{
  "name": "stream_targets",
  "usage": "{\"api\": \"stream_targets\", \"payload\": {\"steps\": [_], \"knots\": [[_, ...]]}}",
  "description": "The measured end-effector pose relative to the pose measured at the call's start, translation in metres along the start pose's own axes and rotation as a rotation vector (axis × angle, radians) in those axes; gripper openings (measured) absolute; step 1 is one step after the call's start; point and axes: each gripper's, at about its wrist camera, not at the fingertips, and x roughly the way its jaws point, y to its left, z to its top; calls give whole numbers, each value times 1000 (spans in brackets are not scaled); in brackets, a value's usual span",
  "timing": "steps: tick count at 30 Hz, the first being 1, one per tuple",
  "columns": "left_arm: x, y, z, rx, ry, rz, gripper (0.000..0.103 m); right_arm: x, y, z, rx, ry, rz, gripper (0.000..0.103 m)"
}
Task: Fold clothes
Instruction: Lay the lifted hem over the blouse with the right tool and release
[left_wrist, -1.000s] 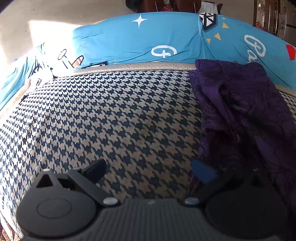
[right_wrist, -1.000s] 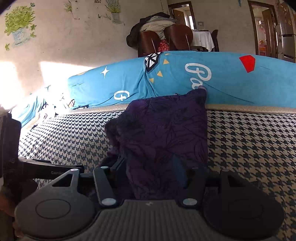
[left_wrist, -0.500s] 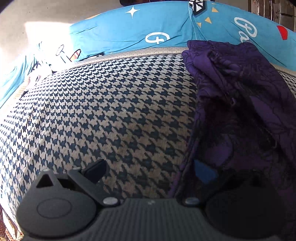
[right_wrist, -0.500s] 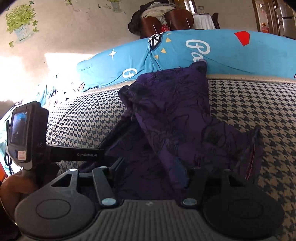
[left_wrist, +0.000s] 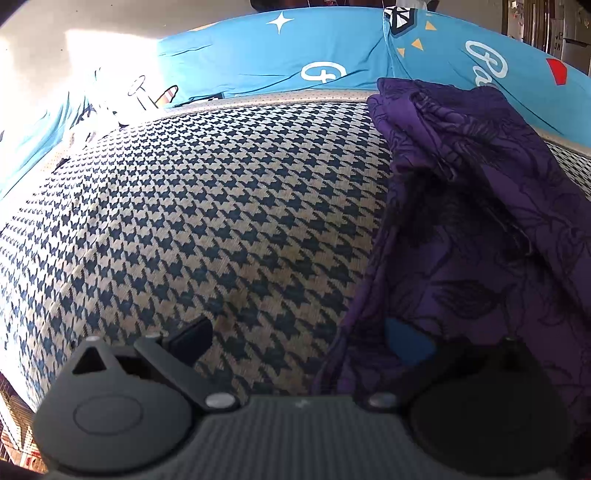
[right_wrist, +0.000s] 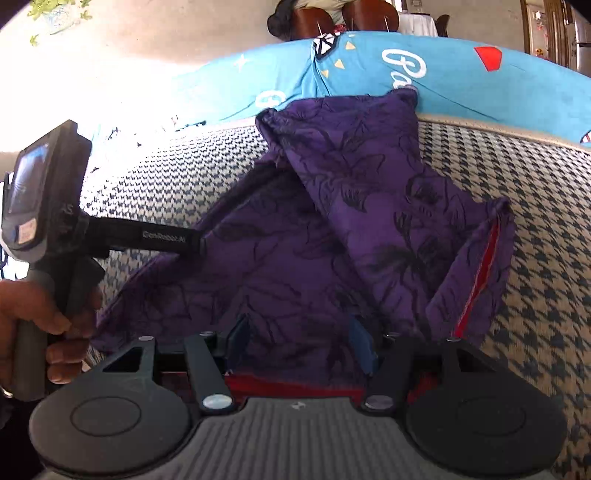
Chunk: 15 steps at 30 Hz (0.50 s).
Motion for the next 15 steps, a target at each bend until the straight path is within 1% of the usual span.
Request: {"api": "stream_targets", "payload": {"steps": [4, 15], "knots": [[-11, 3, -9, -10, 1, -2, 103, -8, 1, -12, -13, 12, -12, 59], [-35, 8, -30, -26, 0, -24, 103, -33, -1, -37, -8, 14, 10, 61]]}}
